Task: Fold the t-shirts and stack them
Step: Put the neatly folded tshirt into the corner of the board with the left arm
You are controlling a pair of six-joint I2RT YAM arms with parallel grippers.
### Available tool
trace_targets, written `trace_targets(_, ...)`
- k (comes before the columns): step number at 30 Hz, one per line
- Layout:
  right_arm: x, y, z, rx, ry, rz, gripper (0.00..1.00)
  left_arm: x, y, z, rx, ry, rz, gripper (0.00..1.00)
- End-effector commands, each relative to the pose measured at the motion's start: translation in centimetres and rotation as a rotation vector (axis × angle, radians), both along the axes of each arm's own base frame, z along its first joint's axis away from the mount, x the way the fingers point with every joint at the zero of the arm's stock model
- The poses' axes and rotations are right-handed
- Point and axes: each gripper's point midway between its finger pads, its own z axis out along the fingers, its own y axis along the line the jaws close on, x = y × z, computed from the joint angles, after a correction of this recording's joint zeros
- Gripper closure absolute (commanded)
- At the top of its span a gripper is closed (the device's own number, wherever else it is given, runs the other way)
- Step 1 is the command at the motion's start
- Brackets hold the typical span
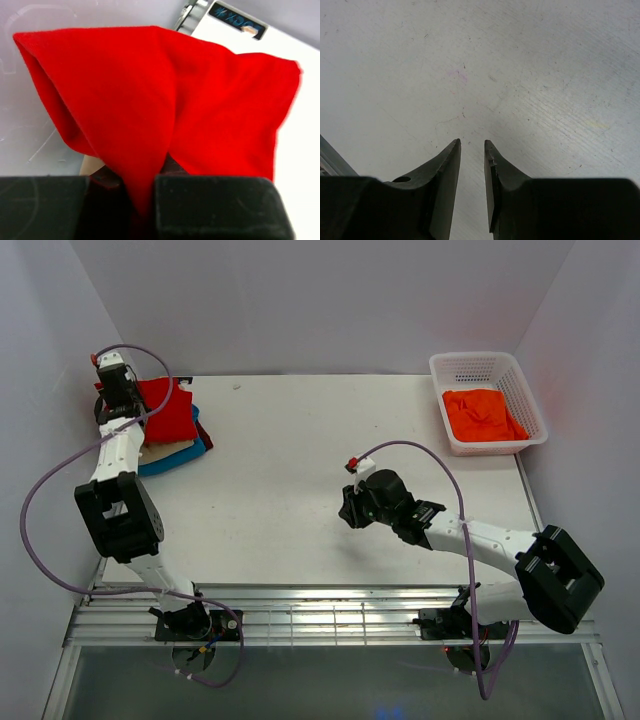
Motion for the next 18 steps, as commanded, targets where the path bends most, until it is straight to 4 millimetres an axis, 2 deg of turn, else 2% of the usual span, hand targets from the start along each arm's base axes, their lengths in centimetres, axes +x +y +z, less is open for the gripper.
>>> trace_targets(1, -0.1, 0.3, 1.1, 0.021, -0.034, 0.021, 0.68, 0.8, 2.4, 0.6, 0.031, -0.031, 0.096, 0.97)
trace_targets(3, -0.2, 0.4, 1.2, 0.025, -0.032, 0.026, 0.68, 0.9, 3.2, -1.4, 0.034, 0.008, 0.134, 0.97)
trace_targets(5, -0.2, 0.4, 1.2, 0.027, -0.033, 0.026, 0.68, 1.0, 3.5, -2.5, 0.036, 0.021, 0.155, 0.95)
trace_targets(7, -0.4, 0.3, 1.2, 0.029, -0.034, 0.028, 0.68, 1.2, 3.9, -4.2, 0.029, 0.052, 0.174, 0.82)
trace_targets(8, -0.4, 0.2, 1.1, 0.026, -0.033, 0.028, 0.68, 1.4, 4.1, -4.3, 0.022, 0.05, 0.193, 0.7)
trace_targets(9, -0.4, 0.2, 1.0, 0.024, -0.034, 0.027, 0.68, 1.1, 4.7, -4.4, 0.031, 0.054, 0.235, 0.5)
trace_targets(10, -0.4, 0.2, 1.0, 0.023, -0.035, 0.03, 0.68, 0.7, 4.8, -4.7, 0.026, 0.073, 0.26, 0.42)
trace_targets(11, -0.4, 0.2, 1.1, 0.024, -0.038, 0.029, 0.68, 0.9, 5.0, -3.4, 0.028, 0.048, 0.279, 0.37)
trace_targets(12, -0.3, 0.2, 1.2, 0.025, -0.04, 0.028, 0.68, 0.5, 5.3, -2.2, 0.028, 0.02, 0.317, 0.19)
trace_targets(13, -0.3, 0.3, 1.4, 0.029, -0.046, 0.027, 0.68, -0.2, 5.3, 1.2, 0.036, -0.049, 0.337, 0.11)
trace_targets(14, -0.1, 0.2, 1.6, 0.031, -0.05, 0.021, 0.68, -0.9, 5.2, 3.2, 0.039, -0.097, 0.352, 0.11)
trace_targets(16, 0.4, 0.0, 2.2, 0.026, -0.065, -0.014, 0.68, -2.3, 5.0, 8.7, 0.062, -0.217, 0.371, 0.02)
trace_targets(17, 0.7, -0.1, 2.6, 0.026, -0.071, -0.028, 0.68, -4.3, 4.4, 13.8, 0.077, -0.325, 0.377, 0.02)
trace_targets(18, 1.0, -0.2, 2.9, 0.02, -0.082, -0.044, 0.68, -5.3, 3.9, 16.3, 0.083, -0.384, 0.378, 0.02)
